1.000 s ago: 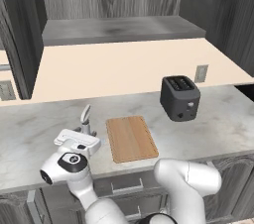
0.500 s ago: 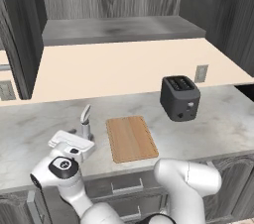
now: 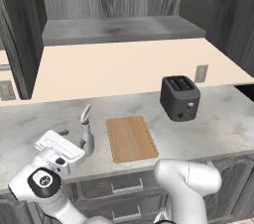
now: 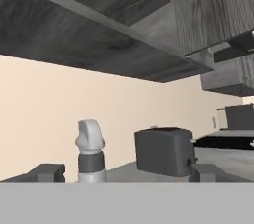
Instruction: Grab the spray bottle from the cabinet, then place it next to the cutting board for sanitizing. Then grab the dish brush from the countertop next to the sink and place it next to the cutting board.
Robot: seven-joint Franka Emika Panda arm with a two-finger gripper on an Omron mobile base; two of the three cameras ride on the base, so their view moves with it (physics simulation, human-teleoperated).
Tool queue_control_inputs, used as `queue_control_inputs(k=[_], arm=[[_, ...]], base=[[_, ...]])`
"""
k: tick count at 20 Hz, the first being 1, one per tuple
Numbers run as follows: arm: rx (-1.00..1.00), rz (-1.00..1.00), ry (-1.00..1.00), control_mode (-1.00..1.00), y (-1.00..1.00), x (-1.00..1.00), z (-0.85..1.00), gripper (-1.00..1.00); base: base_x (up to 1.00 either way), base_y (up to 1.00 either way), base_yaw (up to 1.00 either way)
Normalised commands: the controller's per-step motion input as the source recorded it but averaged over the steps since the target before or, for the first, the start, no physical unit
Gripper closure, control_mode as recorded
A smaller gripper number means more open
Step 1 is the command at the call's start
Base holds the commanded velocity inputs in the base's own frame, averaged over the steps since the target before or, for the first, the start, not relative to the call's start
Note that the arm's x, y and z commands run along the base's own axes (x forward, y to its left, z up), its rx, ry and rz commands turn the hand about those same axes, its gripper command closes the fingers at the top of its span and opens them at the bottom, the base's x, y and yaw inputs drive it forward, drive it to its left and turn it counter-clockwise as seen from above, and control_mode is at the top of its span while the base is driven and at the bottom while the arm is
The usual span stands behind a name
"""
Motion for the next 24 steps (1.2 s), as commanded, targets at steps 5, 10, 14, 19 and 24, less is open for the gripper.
queue_control_inputs(k=[5, 10, 14, 19, 24], arm=[[0.13, -0.01, -0.20, -1.00, -0.13, -0.64, 1.00, -1.00], [0.03, 0.00, 0.18, -1.00, -0.55, -0.32, 1.00, -1.00], [0.00, 0.02, 0.53, -1.00, -0.82, -0.03, 1.00, -1.00], [-0.03, 0.03, 0.61, -1.00, -0.73, -0.06, 0.92, -1.00], [-0.08, 0.13, 0.15, -1.00, -0.92, -0.25, 0.43, -1.00]], base=[[0.00, 0.00, 0.00], [0.00, 0.00, 0.00], [0.00, 0.00, 0.00], [0.00, 0.00, 0.00], [0.00, 0.00, 0.00]])
